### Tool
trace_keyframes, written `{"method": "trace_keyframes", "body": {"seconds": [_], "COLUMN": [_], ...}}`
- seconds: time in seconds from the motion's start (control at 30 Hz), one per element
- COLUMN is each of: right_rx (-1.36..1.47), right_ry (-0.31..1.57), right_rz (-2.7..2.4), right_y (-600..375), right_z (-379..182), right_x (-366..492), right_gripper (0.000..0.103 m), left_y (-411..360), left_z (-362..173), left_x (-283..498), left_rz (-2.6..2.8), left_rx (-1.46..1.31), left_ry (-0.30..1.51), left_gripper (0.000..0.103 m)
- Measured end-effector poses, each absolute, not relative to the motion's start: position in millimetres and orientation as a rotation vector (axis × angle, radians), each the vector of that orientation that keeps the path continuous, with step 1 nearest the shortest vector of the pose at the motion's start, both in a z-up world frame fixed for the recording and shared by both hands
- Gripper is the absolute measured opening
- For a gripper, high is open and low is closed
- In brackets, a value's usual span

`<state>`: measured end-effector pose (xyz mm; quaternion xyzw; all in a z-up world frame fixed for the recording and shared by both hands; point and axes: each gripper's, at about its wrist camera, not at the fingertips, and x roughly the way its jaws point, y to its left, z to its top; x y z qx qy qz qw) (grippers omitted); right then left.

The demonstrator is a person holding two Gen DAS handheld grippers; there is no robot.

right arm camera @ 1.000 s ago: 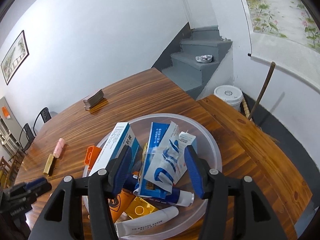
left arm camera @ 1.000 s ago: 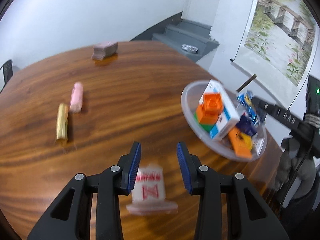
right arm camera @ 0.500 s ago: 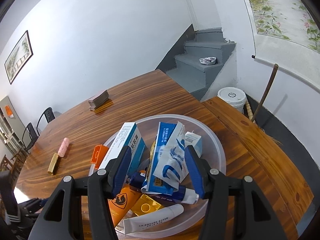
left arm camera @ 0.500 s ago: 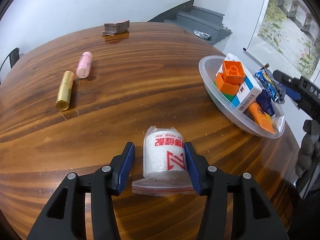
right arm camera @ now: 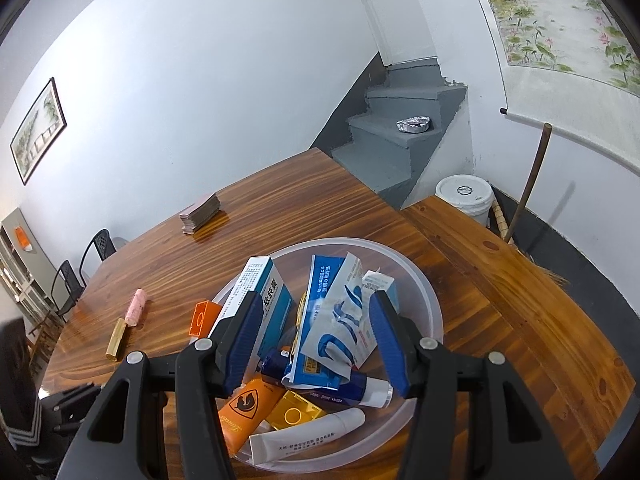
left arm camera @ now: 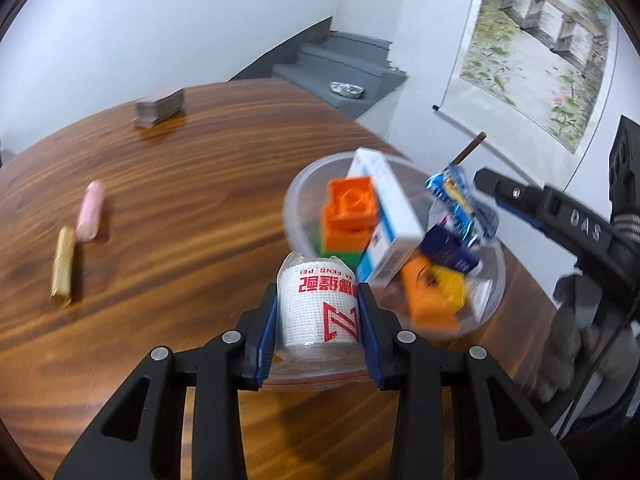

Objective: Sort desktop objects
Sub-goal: 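Carry the white bandage roll into the bowl and open the left tool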

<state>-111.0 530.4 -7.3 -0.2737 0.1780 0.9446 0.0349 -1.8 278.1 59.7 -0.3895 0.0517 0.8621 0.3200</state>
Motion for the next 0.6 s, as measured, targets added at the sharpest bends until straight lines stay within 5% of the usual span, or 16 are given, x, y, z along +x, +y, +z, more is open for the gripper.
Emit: {"method": "trace_keyframes", "body": {"seconds": [0.6], "right_rx": [-0.875], "right_ry": [0.556], "right_rz": [2.897], "right_y": [532], "right_z": [-13], "right_x": [-111], "right_gripper": [0.060], "left_y": [336], "left_z": [55], "left_x": [-52], "left_rz": [2.185], "left_rx": [-1.018], "left_ry": [0.126], "left_gripper": [0.040]}}
